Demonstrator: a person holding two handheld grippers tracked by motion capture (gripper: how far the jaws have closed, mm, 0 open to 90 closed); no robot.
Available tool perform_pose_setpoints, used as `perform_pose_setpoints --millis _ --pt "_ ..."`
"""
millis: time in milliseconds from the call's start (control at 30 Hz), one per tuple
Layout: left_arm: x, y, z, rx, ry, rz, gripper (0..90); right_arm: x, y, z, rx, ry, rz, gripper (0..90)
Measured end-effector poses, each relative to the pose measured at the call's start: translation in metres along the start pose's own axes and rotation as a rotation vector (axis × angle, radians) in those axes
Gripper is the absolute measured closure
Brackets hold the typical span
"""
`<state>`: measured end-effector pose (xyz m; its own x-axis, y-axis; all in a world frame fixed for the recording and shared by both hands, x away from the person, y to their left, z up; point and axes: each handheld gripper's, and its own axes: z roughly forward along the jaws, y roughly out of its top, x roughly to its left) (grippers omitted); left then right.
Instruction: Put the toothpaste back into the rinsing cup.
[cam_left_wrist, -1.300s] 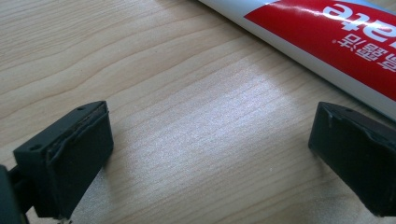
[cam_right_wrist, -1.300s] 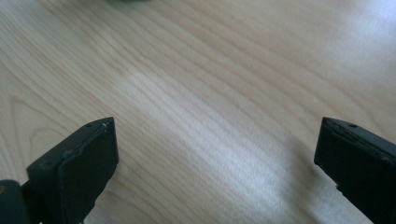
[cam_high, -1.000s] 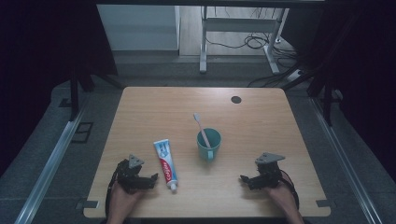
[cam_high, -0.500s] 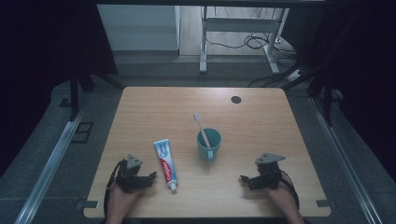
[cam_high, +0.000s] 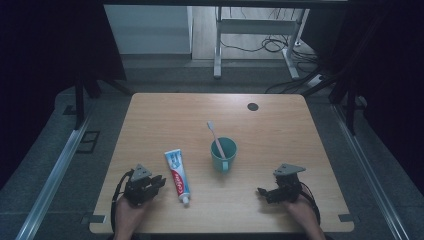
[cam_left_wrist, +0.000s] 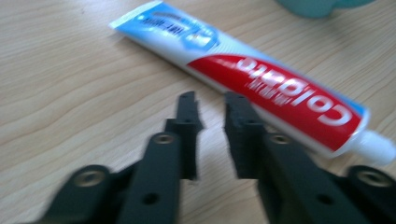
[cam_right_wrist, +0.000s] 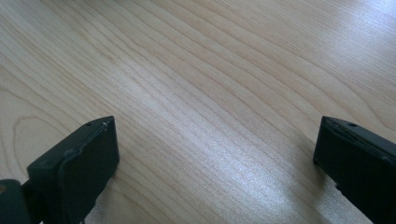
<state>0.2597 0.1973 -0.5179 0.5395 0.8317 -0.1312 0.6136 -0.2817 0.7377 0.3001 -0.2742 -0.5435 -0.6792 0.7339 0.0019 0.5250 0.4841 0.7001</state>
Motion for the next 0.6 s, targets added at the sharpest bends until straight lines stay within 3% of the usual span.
perform_pose_setpoints --millis 133,333,600 --pt "-0.009 0.009 0.003 0.016 -0.006 0.036 89.1 0.0 0.0 0.0 -0.001 0.0 0.001 0.0" --pt "-0.025 0.021 0.01 0.012 -0.049 0.081 89.7 0.0 0.0 0.0 -0.001 -0.001 0.001 0.0" --pt "-0.038 0.034 0.022 0.032 -0.105 0.098 89.7 0.0 0.0 0.0 -0.001 -0.001 0.002 0.0"
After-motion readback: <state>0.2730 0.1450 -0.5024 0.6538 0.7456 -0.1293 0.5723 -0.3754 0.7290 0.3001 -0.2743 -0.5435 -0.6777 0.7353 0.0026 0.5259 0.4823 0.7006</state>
